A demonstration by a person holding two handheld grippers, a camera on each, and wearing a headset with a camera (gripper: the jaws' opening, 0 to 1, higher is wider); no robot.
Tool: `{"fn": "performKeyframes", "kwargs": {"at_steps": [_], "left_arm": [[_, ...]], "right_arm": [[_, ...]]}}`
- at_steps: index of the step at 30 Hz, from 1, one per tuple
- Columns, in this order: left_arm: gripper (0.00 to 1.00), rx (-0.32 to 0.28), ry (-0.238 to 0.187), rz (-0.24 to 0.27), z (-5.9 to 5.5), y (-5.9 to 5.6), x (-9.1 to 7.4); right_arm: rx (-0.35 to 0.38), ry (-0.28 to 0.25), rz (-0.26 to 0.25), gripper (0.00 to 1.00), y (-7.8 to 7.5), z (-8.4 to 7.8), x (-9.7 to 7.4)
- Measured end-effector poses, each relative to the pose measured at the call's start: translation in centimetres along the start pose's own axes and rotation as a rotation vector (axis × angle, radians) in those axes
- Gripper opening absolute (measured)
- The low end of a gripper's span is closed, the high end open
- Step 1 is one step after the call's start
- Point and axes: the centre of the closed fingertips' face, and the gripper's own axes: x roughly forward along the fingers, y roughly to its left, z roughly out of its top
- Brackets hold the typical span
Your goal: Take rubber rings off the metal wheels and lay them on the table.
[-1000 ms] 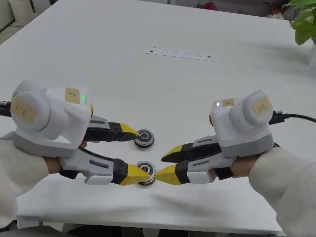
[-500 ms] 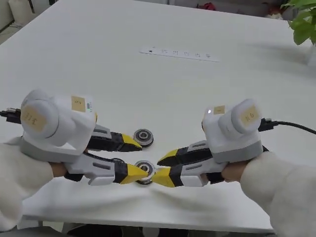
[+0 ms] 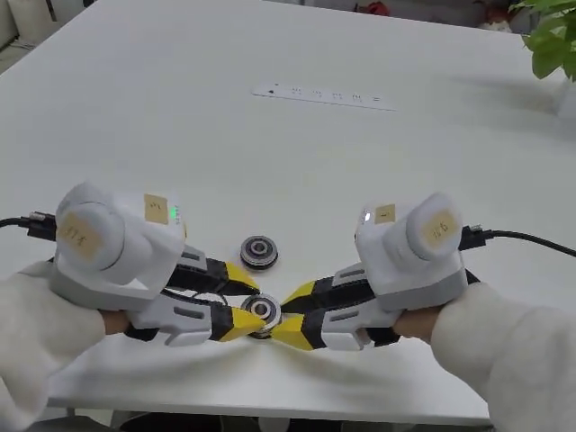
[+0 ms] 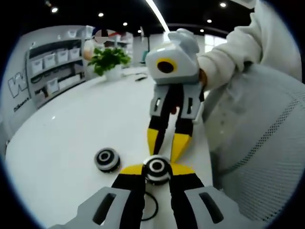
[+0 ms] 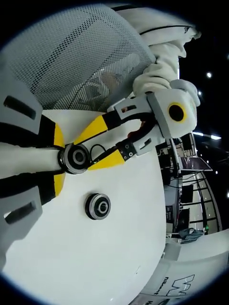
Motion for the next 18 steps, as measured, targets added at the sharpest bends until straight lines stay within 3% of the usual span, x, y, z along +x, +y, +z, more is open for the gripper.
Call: {"fn": "performKeyframes", "kwargs": {"at_steps": [3,18], "left_arm": [[0.15,0.000,-0.011,0.001,0.21,0.04,-0.01],[0.14,-0.013,-0.021,0.013,0.20,0.12,-0.06]], "right_arm": [[0.003,-0.001,0.000,0.13,0.01,-0.02,-0.08],[0.000,-0.006,-0.026,0.00,-0.52,0.03,-0.20]]}}
